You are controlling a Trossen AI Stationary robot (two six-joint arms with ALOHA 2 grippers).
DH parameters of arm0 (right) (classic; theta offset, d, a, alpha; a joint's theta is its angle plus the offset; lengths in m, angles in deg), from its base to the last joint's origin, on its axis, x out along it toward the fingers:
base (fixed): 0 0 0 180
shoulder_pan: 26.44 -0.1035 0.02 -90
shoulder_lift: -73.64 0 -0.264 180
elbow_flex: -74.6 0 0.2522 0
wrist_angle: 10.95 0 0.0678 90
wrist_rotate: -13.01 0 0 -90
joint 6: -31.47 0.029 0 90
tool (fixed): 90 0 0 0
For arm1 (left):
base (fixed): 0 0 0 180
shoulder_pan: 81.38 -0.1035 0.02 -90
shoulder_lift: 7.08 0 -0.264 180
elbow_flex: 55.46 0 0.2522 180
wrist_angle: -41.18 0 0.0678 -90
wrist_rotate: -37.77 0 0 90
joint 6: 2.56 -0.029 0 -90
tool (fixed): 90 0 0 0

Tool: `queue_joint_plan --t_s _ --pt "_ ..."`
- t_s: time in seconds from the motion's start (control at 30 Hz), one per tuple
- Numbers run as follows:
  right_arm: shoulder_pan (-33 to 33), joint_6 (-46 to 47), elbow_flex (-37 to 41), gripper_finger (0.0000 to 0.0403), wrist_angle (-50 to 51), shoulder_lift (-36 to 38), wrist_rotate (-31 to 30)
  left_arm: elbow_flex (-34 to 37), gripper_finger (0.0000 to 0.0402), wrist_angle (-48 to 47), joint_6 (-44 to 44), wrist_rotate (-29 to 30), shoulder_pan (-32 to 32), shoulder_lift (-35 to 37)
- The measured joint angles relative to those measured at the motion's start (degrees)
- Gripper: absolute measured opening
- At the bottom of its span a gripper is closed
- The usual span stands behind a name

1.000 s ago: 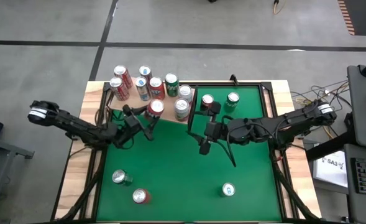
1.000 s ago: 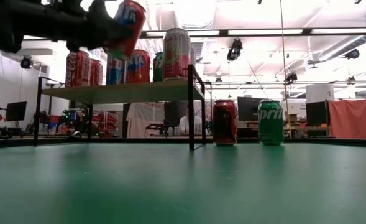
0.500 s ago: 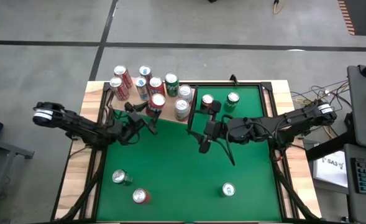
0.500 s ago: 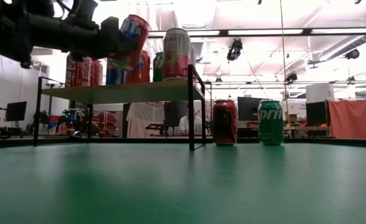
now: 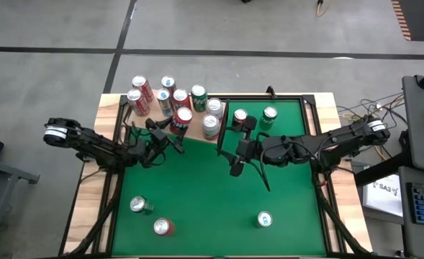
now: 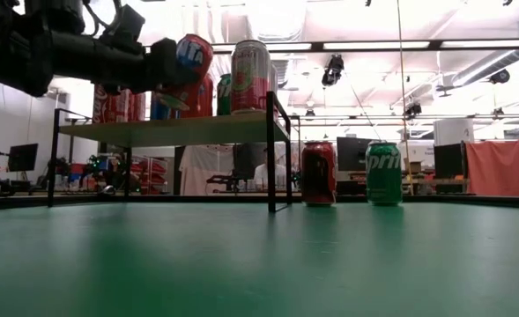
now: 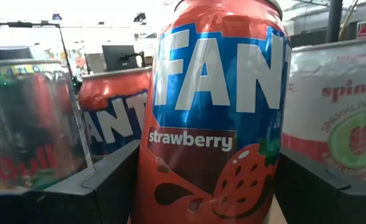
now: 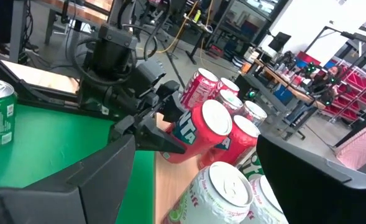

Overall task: Place canned beverage on shelf
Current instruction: Put the red soda can on the shelf aligned with the other red soda can

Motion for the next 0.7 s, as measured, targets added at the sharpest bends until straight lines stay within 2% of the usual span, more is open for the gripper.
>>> queue_joint_plan --t_s 0.7 --pt "0.89 0.93 0.15 0.0327 0.49 0.0 0.11 0.02 0.0298 0.37 1.47 1.12 -0.04 -2.91"
